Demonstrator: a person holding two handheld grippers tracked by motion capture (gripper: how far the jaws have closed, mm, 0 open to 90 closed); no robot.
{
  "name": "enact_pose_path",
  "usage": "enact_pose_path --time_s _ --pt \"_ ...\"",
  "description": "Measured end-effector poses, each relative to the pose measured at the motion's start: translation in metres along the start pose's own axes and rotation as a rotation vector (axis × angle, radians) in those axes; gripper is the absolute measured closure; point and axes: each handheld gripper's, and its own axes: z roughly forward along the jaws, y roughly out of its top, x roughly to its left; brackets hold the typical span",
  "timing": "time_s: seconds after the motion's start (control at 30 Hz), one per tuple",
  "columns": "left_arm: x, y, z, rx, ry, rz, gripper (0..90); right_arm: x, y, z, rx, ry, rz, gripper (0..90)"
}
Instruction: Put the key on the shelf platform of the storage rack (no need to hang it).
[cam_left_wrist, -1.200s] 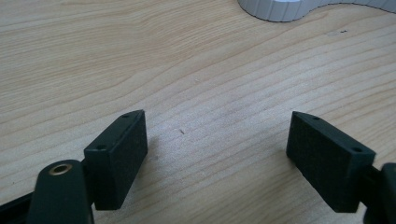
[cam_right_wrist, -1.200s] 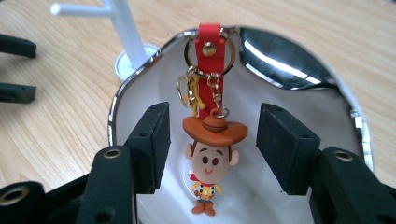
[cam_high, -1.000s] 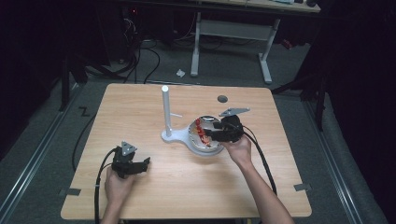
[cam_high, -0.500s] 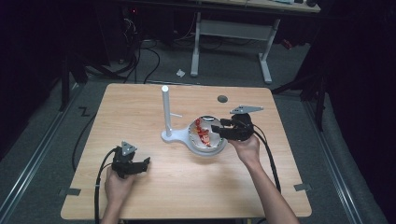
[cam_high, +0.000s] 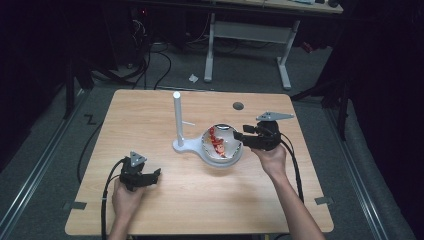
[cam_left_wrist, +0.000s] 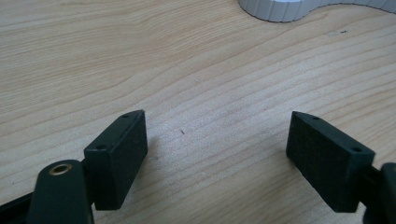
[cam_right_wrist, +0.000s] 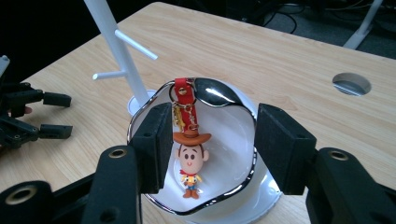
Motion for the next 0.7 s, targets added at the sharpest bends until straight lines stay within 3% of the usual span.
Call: enact_pose_path --time_s 0.7 --pt "0.000 0.000 0.000 0.000 0.000 0.000 21.1 -0.008 -0.001 -0.038 -0.051 -0.018 -0.001 48.5"
